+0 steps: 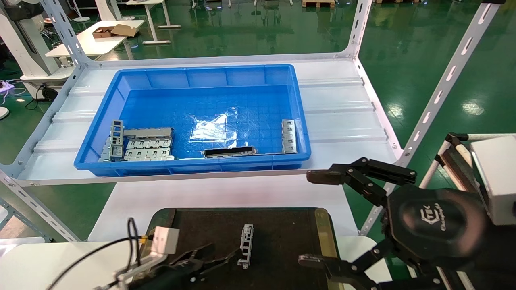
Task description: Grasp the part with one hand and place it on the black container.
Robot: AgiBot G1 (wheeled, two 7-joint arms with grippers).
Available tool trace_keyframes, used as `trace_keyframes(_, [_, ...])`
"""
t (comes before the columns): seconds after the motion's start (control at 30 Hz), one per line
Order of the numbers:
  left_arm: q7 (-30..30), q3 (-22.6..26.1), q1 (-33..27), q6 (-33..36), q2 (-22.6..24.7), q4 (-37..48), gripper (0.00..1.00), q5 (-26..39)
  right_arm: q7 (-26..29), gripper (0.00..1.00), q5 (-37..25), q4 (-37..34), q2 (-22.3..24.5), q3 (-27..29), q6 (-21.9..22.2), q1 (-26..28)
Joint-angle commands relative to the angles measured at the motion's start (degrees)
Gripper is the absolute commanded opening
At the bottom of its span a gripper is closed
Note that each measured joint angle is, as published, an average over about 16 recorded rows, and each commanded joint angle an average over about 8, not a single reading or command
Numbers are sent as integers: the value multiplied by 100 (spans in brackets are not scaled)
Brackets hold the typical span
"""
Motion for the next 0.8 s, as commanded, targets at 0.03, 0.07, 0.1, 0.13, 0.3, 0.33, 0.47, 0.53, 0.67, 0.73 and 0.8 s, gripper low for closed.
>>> trace_keyframes(0.03, [241, -244, 69, 408, -143, 10, 100, -77, 0, 100, 0, 0, 0, 0, 0, 0])
trace_keyframes(0.07, [385, -352, 101, 574, -196, 39, 100, -128, 0, 100, 0, 0, 0, 0, 0, 0])
trace_keyframes(0.1, [526, -454, 129, 731, -244, 72, 100, -178, 0, 100, 0, 0, 0, -1, 0, 0])
trace_keyframes(0.13, [657, -545, 151, 874, -288, 107, 100, -224, 0, 100, 0, 0, 0, -1, 0, 0])
trace_keyframes(0.3, [1218, -905, 173, 1594, -518, 329, 100, -428, -1, 100, 1, 0, 1, -1, 1, 0])
trace_keyframes(0.33, [1307, -954, 162, 1734, -564, 379, 100, -458, -1, 100, 1, 0, 1, -2, 1, 0])
trace_keyframes(0.47, [1629, -1096, 79, 2313, -743, 594, 100, -545, -1, 100, 1, 0, 1, -2, 1, 1])
trace_keyframes(0.53, [1755, -1142, 22, 2594, -815, 699, 100, -583, -1, 100, 2, 0, 1, -2, 1, 1])
trace_keyframes(0.67, [1947, -1201, -107, 3122, -944, 871, 100, -643, -1, 100, 2, 0, 1, -3, 1, 1])
trace_keyframes(0.73, [1999, -1216, -155, 3298, -988, 919, 100, -662, -2, 100, 2, 0, 1, -3, 1, 1])
trace_keyframes(0.8, [2032, -1224, -186, 3411, -1019, 949, 100, -671, -2, 100, 2, 0, 1, -3, 1, 1])
